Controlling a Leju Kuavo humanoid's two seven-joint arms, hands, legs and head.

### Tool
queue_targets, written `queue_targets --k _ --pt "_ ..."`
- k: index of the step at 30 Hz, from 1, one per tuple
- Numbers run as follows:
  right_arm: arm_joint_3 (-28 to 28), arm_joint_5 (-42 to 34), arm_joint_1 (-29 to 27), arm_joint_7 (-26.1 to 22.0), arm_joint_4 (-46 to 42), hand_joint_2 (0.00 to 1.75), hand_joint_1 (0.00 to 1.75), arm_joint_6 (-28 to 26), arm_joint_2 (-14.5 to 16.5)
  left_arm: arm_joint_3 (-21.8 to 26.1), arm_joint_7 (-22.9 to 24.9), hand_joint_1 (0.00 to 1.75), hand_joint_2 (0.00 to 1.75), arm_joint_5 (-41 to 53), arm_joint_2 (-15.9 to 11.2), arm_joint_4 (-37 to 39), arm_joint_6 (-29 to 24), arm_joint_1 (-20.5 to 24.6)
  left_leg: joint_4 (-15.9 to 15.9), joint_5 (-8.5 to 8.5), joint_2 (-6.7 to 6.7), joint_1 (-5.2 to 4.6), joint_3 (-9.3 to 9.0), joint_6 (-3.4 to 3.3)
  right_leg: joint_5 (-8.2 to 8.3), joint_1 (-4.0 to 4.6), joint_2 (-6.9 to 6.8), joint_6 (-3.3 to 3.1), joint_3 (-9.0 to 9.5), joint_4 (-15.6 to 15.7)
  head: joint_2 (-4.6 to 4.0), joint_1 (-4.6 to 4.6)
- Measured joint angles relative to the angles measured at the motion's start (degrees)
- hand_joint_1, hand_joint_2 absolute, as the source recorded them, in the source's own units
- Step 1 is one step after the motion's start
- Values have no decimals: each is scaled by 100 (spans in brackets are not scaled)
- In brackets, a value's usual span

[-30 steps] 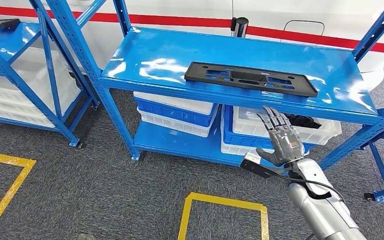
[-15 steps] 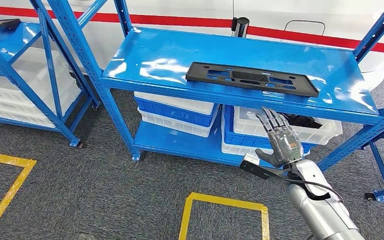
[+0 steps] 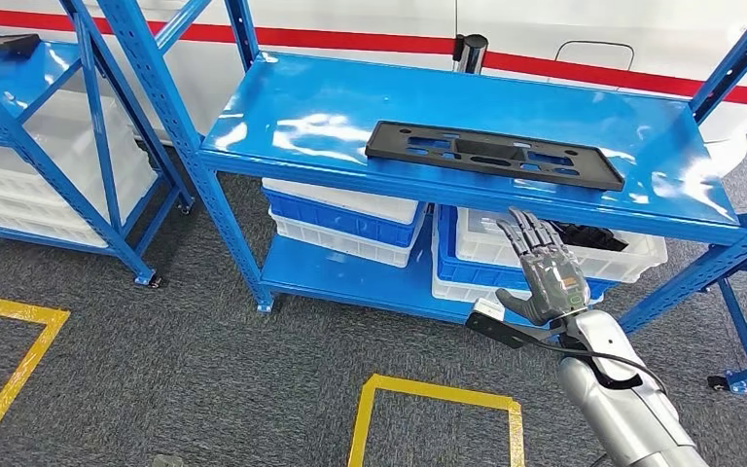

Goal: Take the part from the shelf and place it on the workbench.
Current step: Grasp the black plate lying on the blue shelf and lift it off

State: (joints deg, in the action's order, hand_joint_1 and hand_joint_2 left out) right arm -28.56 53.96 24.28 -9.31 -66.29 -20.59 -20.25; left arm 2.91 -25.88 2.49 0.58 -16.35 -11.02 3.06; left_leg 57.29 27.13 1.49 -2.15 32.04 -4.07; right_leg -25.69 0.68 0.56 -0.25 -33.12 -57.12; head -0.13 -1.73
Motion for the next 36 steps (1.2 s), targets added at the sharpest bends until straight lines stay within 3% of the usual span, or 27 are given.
queue_targets --k 8,11,12,14,15,17,18,19,21,23,24,25,27,29,30,34,36 --pt "5 14 4 -7 -2 175 0 43 13 18 -7 0 0 -2 7 0 -8 -2 1 7 2 -15 -7 -10 3 -14 0 0 9 13 0 -2" --pt "6 31 22 -15 -4 175 0 75 29 46 -22 0 0 -5 10 0 -21 -2 -85 -42 -13 1 -62 -100 -5 -12 3 67 -1 2 0 -1" --pt "6 35 35 -18 -4 175 0 80 33 51 -30 0 0 -7 14 0 -27 -1 -148 -80 -24 24 -99 -140 -72 -11 2 89 -64 -130 0 7" --pt "4 42 37 -20 -3 175 0 84 35 54 -41 0 0 -9 26 0 -42 -6 -247 -135 -44 74 -155 -165 -363 -51 -6 123 -425 -873 0 25" --pt "4 44 27 -20 -2 175 0 84 36 54 -44 0 0 -9 32 0 -49 -11 -223 -111 -45 102 -154 -128 -339 -118 -15 211 -463 -940 0 28" --pt "3 49 -4 -20 -1 175 0 84 39 63 -61 0 0 -9 29 1 -62 -21 -104 -20 -36 145 -116 25 -151 -208 -2 311 -280 -551 0 33" --pt "3 50 -5 -20 -2 175 0 85 43 72 -70 0 0 -9 25 1 -66 -22 -21 45 -35 172 -91 115 -10 -233 6 303 -73 -144 0 32" --pt "3 51 -7 -20 -3 175 0 85 46 80 -79 0 0 -9 19 2 -69 -22 107 135 -45 183 -34 187 -6 -230 20 225 -11 -44 0 25" --pt "3 52 -7 -20 -4 175 0 86 49 90 -89 0 0 -9 20 2 -73 -20 627 435 -88 221 208 277 -11 -243 12 142 4 -44 0 9" --pt "2 52 -17 -20 -4 175 0 86 50 93 -92 0 0 -8 23 3 -73 -26 1379 749 -119 238 601 322 -15 -228 4 126 4 -47 0 7" --pt "1 53 -25 -20 -4 175 0 86 51 94 -92 0 0 -7 26 4 -72 -31 1597 785 -124 241 733 325 -15 -219 3 125 5 -48 0 6" --pt "1 54 -30 -20 -4 175 0 86 51 95 -92 0 0 -4 28 5 -72 -34 1607 705 -127 240 768 314 -16 -210 3 125 8 -49 0 7" --pt "3 55 -34 -20 -8 175 0 86 51 96 -93 0 0 2 28 7 -74 -29 985 278 -126 233 510 252 -16 -193 9 126 21 -47 0 6" --pt "5 54 -27 -20 -17 175 0 86 50 96 -95 0 0 9 25 7 -77 -16 272 -25 -123 204 182 187 -16 -167 14 130 23 -44 0 11" --pt "5 54 -22 -19 -21 175 0 86 48 96 -97 0 0 15 23 7 -79 -11 98 -70 -122 185 105 168 -16 -159 13 133 17 -42 0 10" --pt "7 55 -17 -17 -36 175 0 86 42 101 -113 0 0 42 25 7 -106 -9 -39 -121 -128 165 61 108 -47 -142 -4 194 -35 -81 0 15" --pt "10 55 -12 -14 -47 175 0 86 23 103 -124 0 0 52 29 7 -109 -4 -57 -131 -121 147 52 114 -55 -120 -17 184 -69 -121 0 39"
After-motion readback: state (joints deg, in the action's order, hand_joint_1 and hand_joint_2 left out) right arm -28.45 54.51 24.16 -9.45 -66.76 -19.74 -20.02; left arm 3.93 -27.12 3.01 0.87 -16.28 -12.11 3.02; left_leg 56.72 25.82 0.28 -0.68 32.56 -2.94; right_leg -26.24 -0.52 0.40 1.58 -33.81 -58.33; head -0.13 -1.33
